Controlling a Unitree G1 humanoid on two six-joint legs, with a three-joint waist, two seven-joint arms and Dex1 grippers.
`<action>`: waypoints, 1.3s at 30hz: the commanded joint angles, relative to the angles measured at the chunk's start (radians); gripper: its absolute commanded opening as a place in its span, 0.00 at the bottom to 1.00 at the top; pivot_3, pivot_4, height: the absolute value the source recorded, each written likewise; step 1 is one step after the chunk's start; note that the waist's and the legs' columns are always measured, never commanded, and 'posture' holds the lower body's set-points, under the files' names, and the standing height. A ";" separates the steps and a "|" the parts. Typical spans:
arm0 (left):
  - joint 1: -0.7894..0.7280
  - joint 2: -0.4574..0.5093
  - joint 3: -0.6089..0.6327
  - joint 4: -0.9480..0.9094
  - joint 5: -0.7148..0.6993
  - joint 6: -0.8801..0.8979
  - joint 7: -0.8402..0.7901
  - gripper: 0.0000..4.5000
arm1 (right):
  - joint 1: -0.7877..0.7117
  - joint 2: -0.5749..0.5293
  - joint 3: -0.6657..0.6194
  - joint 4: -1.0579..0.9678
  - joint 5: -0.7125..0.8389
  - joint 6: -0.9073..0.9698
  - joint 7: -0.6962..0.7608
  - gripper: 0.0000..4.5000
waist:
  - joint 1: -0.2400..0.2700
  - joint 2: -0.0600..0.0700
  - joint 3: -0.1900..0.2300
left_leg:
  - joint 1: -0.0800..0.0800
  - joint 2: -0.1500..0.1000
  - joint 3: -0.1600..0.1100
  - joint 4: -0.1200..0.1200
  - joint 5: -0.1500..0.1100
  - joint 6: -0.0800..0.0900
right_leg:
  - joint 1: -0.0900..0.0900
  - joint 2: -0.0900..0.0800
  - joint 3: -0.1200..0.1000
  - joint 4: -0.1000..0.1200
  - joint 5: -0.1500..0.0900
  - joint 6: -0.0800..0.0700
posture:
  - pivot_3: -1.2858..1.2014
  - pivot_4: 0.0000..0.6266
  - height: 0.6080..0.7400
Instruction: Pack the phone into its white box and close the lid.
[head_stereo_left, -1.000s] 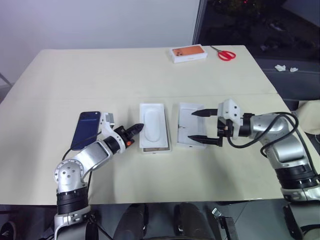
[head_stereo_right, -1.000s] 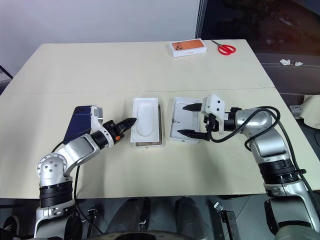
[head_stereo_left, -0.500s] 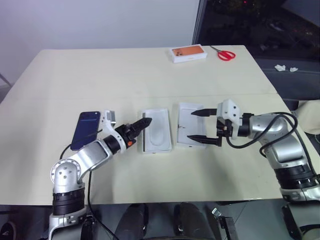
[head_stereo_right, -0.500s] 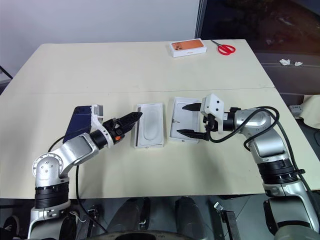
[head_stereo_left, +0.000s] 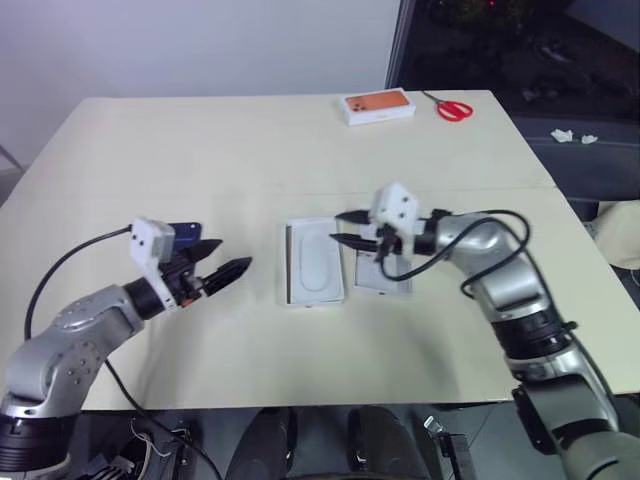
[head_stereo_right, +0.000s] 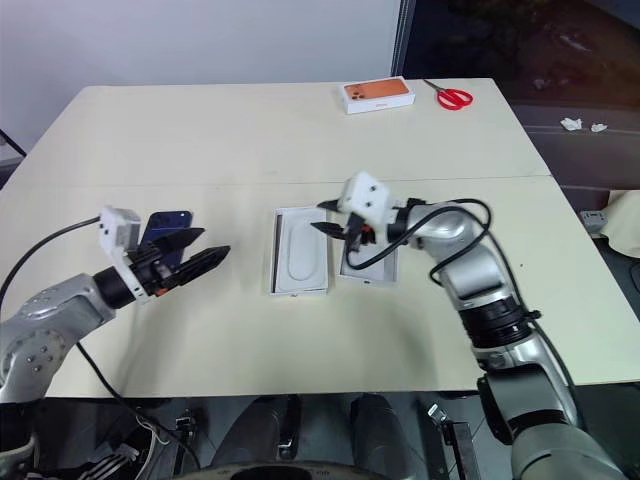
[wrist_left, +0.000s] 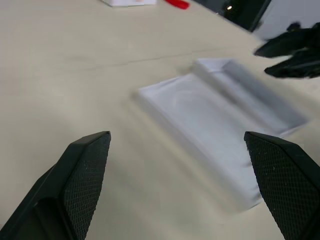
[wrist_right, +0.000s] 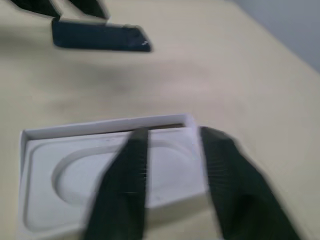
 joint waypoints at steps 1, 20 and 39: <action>-0.010 -0.006 0.067 0.004 0.015 -0.047 -0.043 1.00 | -0.089 0.032 0.097 0.091 -0.174 -0.111 -0.066 0.02 | -0.004 0.000 0.000 | 0.000 0.000 0.000 0.000 0.000 0.000 | 0.000 0.000 0.000 0.000 0.000 0.000 | 0.52 0.24 1.00; 0.021 -0.090 0.104 -0.075 0.045 -0.055 -0.031 1.00 | -0.220 0.156 0.303 0.350 -0.449 -0.282 -0.005 0.02 | -0.011 0.000 0.000 | 0.000 0.000 -0.001 0.000 0.000 0.000 | -0.002 0.001 0.000 0.002 0.000 0.000 | 0.52 0.24 1.00; 0.036 -0.117 0.085 -0.086 0.081 -0.060 -0.030 1.00 | -0.176 0.225 0.187 0.327 -0.346 -0.186 -0.003 0.02 | -0.009 0.000 0.000 | 0.000 0.000 -0.001 -0.001 0.000 0.000 | -0.002 0.001 0.000 0.002 0.000 0.000 | 0.52 0.24 1.00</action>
